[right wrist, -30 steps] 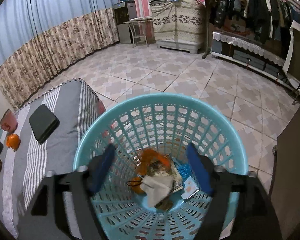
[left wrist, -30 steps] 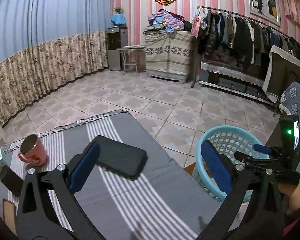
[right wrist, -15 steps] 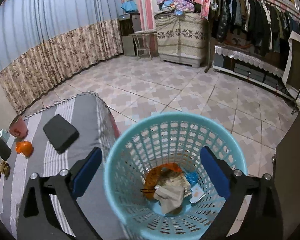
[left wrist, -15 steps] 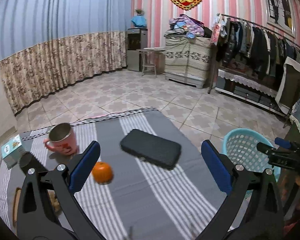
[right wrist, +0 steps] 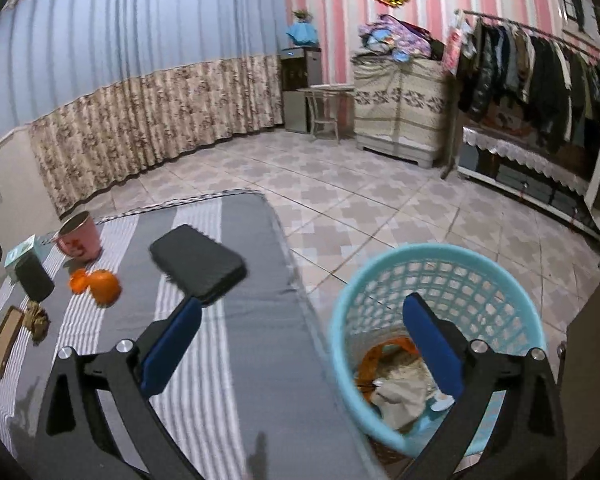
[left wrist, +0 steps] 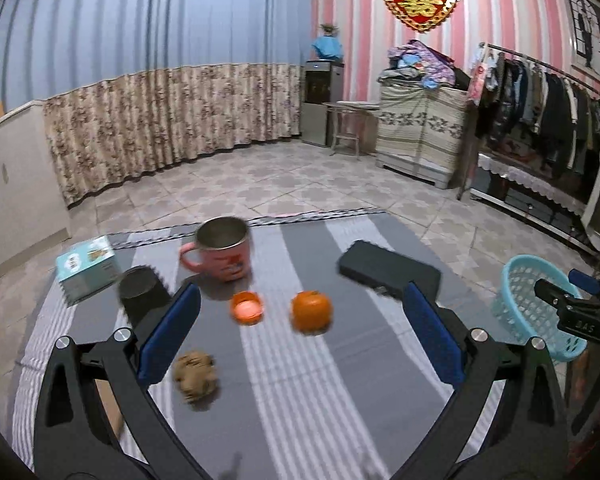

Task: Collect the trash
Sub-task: 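Move both grippers back over the mat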

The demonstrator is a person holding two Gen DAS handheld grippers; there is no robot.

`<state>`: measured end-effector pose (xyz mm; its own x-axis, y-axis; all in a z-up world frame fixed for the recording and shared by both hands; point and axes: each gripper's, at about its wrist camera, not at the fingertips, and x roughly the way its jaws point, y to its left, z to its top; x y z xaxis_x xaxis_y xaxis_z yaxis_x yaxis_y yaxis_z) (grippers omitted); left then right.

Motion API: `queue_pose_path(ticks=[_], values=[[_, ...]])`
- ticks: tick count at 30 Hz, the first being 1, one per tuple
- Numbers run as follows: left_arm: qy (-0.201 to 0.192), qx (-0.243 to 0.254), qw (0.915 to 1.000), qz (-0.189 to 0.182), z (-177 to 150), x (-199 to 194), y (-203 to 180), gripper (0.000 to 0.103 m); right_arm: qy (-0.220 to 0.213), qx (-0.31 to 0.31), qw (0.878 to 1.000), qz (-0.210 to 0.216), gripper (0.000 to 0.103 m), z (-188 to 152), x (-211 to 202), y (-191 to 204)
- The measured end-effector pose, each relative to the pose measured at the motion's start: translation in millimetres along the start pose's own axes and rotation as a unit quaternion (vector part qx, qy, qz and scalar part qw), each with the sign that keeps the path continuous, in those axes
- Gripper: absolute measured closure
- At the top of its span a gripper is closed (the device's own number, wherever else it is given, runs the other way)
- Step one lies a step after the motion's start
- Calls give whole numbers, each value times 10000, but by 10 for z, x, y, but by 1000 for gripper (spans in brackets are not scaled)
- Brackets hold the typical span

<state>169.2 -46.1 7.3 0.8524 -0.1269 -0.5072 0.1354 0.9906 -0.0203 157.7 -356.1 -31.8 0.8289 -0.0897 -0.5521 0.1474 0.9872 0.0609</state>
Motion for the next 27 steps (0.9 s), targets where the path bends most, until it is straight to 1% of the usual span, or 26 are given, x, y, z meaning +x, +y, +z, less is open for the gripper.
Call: queue_pose_path(ticks=[5, 12, 15, 20, 25, 27], values=[[40, -141, 9997, 189, -154, -62, 298, 5, -84, -23, 9997, 230, 5, -97, -51, 257], [165, -201, 9989, 378, -414, -96, 582, 5, -33, -111, 9990, 437, 5, -280, -38, 552], [250, -273, 9985, 413, -536, -116, 694, 5, -36, -257, 9986, 452, 5, -371, -21, 649], [456, -369, 9964, 611, -757, -110, 874, 5, 75, -375, 9980, 505, 5, -460, 39, 742], [663, -502, 9944, 657, -908, -63, 1043, 5, 140, -555, 9974, 437, 5, -525, 68, 812], [756, -541, 9936, 637, -964, -12, 1085, 6, 251, -657, 9967, 413, 5, -555, 109, 853]])
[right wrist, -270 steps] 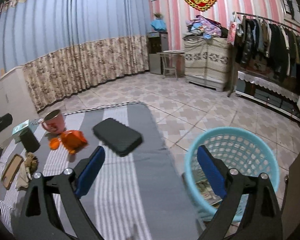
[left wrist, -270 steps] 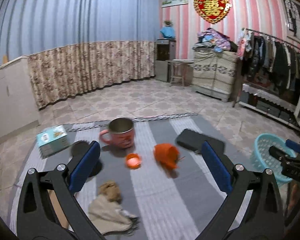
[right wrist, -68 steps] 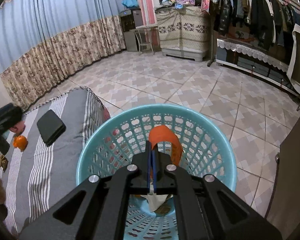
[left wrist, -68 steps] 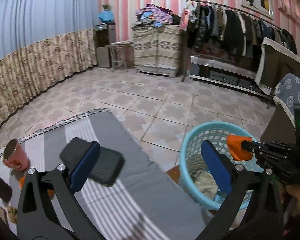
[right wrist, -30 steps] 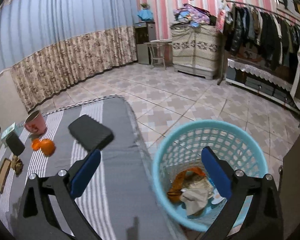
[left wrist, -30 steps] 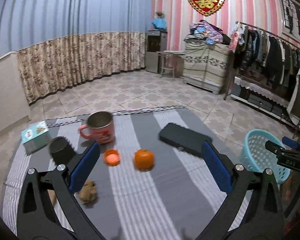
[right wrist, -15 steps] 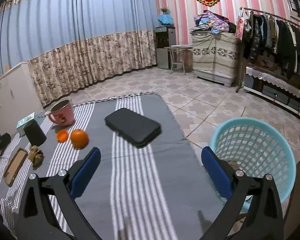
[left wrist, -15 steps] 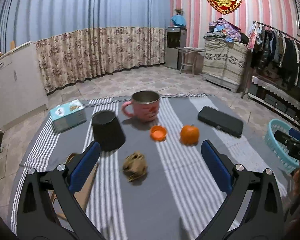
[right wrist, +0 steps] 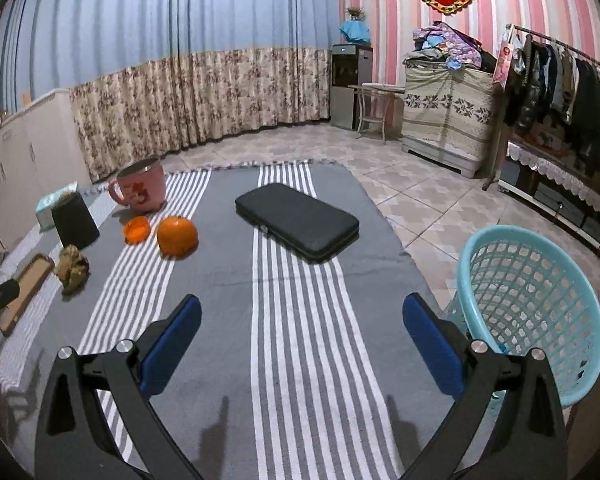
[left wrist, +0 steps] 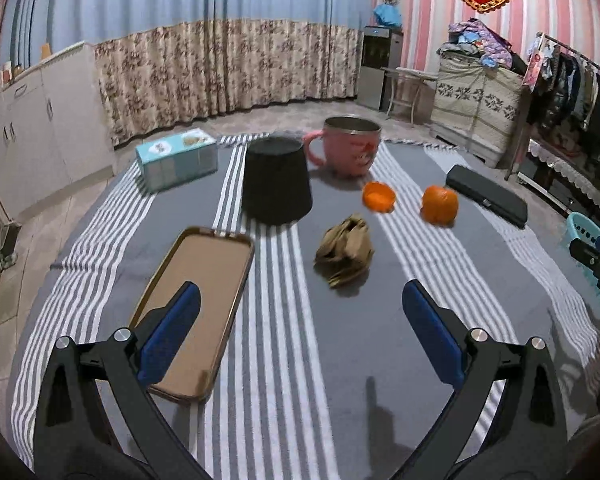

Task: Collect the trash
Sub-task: 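Move both grippers back over the mat, then grasp the brown crumpled paper with the left gripper while the right gripper grasps the tangerine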

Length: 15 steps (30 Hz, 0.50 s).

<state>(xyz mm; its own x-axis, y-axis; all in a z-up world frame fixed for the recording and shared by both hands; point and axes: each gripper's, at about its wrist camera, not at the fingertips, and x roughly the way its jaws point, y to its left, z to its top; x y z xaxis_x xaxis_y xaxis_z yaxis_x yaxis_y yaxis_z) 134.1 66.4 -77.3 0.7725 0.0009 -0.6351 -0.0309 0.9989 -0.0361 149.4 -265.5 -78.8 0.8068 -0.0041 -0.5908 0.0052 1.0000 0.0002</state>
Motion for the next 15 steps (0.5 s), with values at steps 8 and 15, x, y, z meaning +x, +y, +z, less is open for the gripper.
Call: queue_pose_path(ticks=[8, 15], values=[[367, 56, 9986, -377, 124, 333, -136, 6, 177, -129, 9997, -72, 5, -11, 69, 47], [725, 206, 9956, -550, 350, 728, -296, 15, 207, 62, 9997, 123, 5, 48, 139, 15]])
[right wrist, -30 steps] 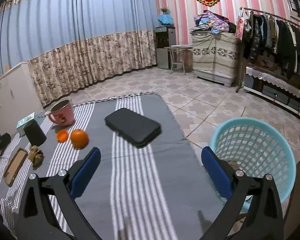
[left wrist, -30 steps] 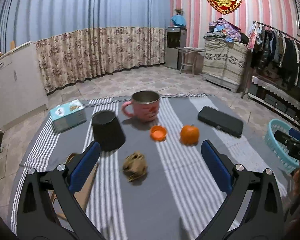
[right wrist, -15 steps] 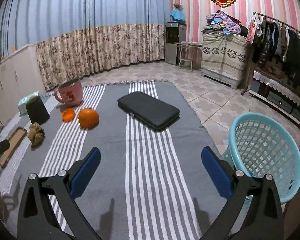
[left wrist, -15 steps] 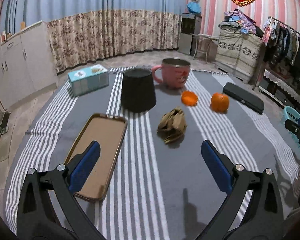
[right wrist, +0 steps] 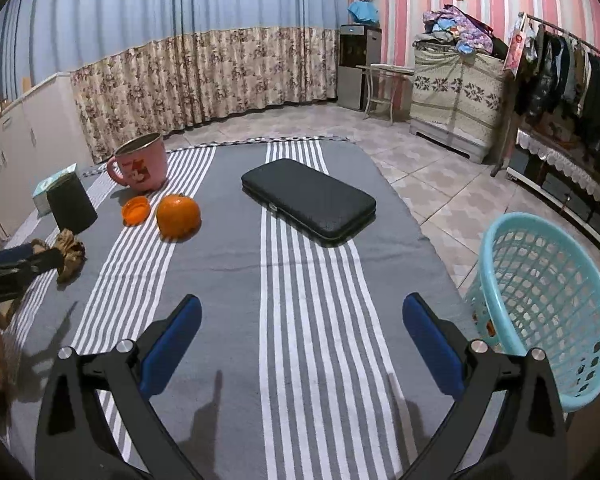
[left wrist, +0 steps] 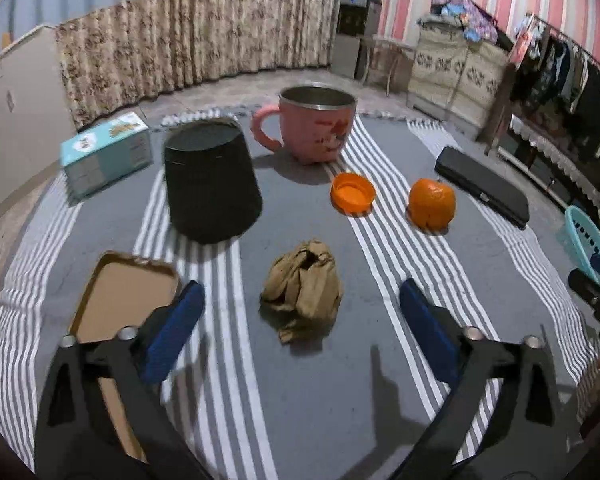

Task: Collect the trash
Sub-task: 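Grasp the brown crumpled paper with the left gripper while the right gripper grasps the tangerine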

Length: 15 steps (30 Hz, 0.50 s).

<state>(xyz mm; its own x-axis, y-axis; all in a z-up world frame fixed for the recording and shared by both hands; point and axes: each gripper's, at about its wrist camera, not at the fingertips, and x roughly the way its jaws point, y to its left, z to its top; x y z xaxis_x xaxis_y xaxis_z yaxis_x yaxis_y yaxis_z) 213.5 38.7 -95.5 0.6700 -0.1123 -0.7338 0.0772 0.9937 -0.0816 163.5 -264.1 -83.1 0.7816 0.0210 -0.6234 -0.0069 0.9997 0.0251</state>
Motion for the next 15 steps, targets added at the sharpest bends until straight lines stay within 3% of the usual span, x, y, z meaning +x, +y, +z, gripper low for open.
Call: queue_pose_path(ticks=[3, 5, 7, 8, 15], values=[[336, 56, 9993, -124, -1, 165, -10, 23, -134, 91, 9998, 131, 4, 85, 46, 48], [498, 53, 9985, -199, -9, 248, -20, 37, -269, 83, 9995, 104, 4, 135, 82, 113], [489, 34, 9985, -225, -17, 261, -17, 44, -71, -123, 9998, 100, 4, 186, 187, 229], [474, 18, 9984, -302, -10, 254, -9, 55, 62, -199, 9997, 126, 4, 207, 246, 283], [150, 60, 9995, -288, 66, 86, 61, 56, 116, -384, 9982, 448, 4, 352, 495, 623]])
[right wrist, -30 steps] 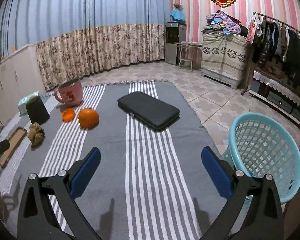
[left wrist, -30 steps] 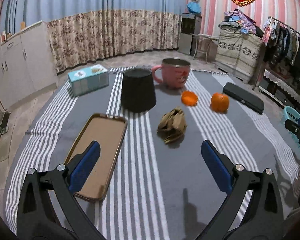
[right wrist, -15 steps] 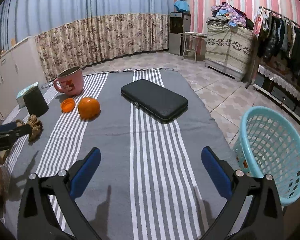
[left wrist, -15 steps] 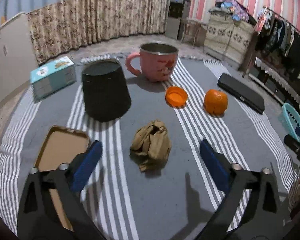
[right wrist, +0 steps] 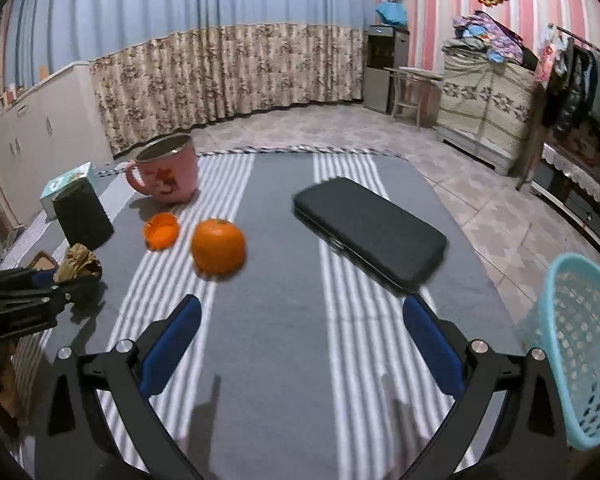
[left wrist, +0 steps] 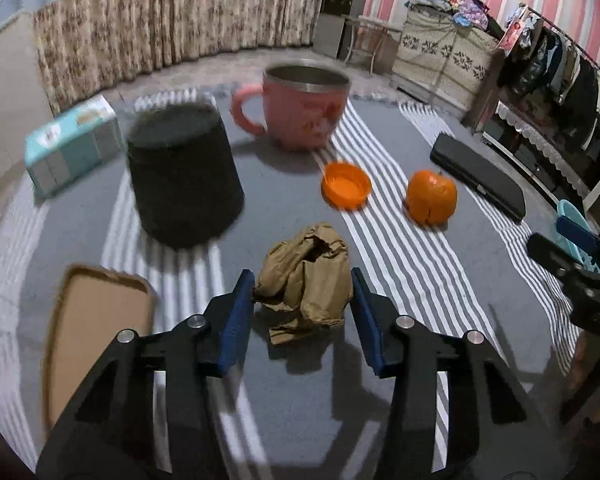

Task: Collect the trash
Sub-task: 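Grasp the brown crumpled paper with the left gripper while the right gripper grasps the tangerine, then carry the brown paper and tangerine in both grippers over the blue basket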

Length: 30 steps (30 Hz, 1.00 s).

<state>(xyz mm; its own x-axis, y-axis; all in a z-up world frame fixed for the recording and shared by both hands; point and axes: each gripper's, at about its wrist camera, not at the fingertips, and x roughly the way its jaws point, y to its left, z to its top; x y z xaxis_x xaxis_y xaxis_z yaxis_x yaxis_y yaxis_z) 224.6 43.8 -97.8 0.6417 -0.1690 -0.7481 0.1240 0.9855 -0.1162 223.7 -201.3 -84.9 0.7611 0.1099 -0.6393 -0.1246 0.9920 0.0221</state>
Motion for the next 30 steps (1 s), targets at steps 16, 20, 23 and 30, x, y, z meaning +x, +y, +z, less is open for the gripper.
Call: queue_pose_path(ticks=[16, 20, 23, 30], values=[[-699, -294, 9963, 405, 246, -324, 565, 56, 885, -497, 9946, 225, 39, 334, 847, 648], [-692, -327, 9962, 414, 249, -298, 612, 56, 944, -446, 9937, 397, 58, 319, 855, 659], [-732, -274, 9959, 446, 267, -322, 597, 56, 824, -386, 9948, 451, 66, 329, 734, 590], [-901, -59, 9953, 359, 341, -456, 297, 56, 115, -165, 9994, 279, 67, 381, 30, 160]])
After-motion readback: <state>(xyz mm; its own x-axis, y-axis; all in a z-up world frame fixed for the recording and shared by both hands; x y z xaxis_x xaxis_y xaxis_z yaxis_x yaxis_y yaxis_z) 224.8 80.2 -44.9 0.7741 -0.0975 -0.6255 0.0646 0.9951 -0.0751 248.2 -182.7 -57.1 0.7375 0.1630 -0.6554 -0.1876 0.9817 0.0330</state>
